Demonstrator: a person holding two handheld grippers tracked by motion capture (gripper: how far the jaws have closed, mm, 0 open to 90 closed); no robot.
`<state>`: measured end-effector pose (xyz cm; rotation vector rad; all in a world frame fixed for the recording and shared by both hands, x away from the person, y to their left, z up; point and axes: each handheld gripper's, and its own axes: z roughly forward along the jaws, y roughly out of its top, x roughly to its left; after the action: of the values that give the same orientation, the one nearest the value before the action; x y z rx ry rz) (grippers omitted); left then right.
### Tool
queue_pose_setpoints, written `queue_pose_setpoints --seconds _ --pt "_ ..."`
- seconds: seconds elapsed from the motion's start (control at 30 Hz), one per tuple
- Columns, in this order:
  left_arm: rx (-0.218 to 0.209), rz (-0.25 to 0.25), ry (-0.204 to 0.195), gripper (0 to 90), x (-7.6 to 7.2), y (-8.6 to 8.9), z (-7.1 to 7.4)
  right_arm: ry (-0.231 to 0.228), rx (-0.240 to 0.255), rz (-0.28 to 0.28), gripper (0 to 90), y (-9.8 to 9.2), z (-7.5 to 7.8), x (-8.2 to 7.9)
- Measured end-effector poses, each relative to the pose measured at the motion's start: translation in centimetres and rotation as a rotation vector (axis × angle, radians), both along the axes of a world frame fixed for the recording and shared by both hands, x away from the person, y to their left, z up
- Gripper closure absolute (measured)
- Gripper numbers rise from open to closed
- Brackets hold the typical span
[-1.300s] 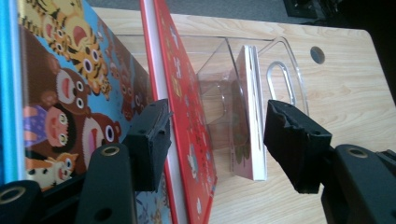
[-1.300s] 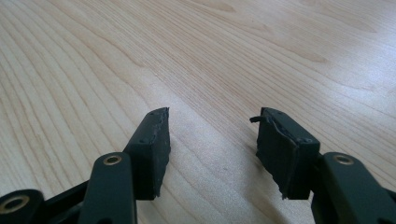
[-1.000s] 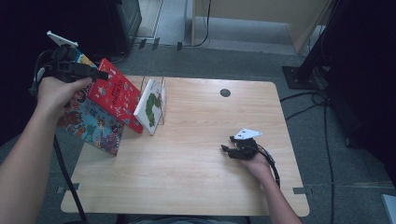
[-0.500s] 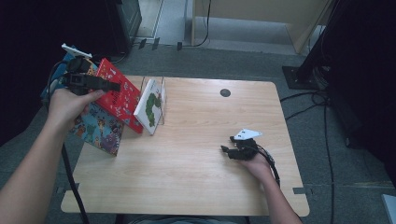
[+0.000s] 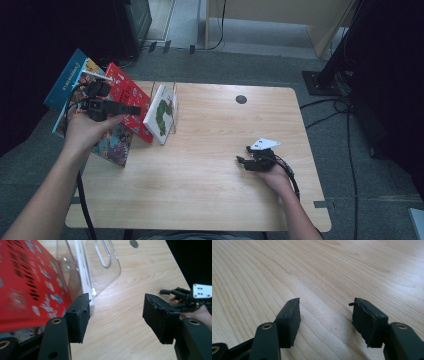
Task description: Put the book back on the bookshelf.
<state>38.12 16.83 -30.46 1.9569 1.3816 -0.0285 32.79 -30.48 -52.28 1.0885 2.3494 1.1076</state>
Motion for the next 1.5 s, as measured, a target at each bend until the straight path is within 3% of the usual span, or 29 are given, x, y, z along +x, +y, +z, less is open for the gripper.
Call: queue_pose_setpoints --seconds 0.3,0.5,0.57,0.63,0.8,1.0,1.17,1.5 --pt "0.014 -0.057 0.011 39.0 -2.2 -2.4 -3.6 0.004 0.001 0.001 38.6 0.0 0.0 0.0" --pt "0.053 -0.09 0.002 38.6 -3.9 -4.0 -6.0 0.003 0.0 0.002 38.5 0.0 0.0 0.0" --pt "0.035 -0.107 0.0 38.6 -4.4 -4.6 -7.0 0.003 0.0 0.003 38.5 0.0 0.0 0.0" --pt "0.049 -0.118 0.001 38.5 -4.7 -5.2 -8.1 0.003 -0.001 -0.001 38.5 0.1 0.0 -0.1" --pt "0.032 -0.133 0.033 38.4 -5.1 -6.1 -10.8 0.003 -0.002 -0.001 38.5 0.1 0.0 -0.1" --pt "0.021 -0.148 0.047 38.1 -5.4 -6.7 -13.7 0.003 -0.002 -0.004 38.2 0.1 0.0 -0.2" --pt "0.047 -0.156 0.049 37.8 -6.0 -7.0 -15.5 0.003 -0.003 -0.004 37.7 0.2 0.0 -0.2" --pt "0.094 -0.175 0.034 37.3 -6.8 -6.9 -17.7 0.005 -0.003 0.002 35.3 0.2 0.0 -0.3"
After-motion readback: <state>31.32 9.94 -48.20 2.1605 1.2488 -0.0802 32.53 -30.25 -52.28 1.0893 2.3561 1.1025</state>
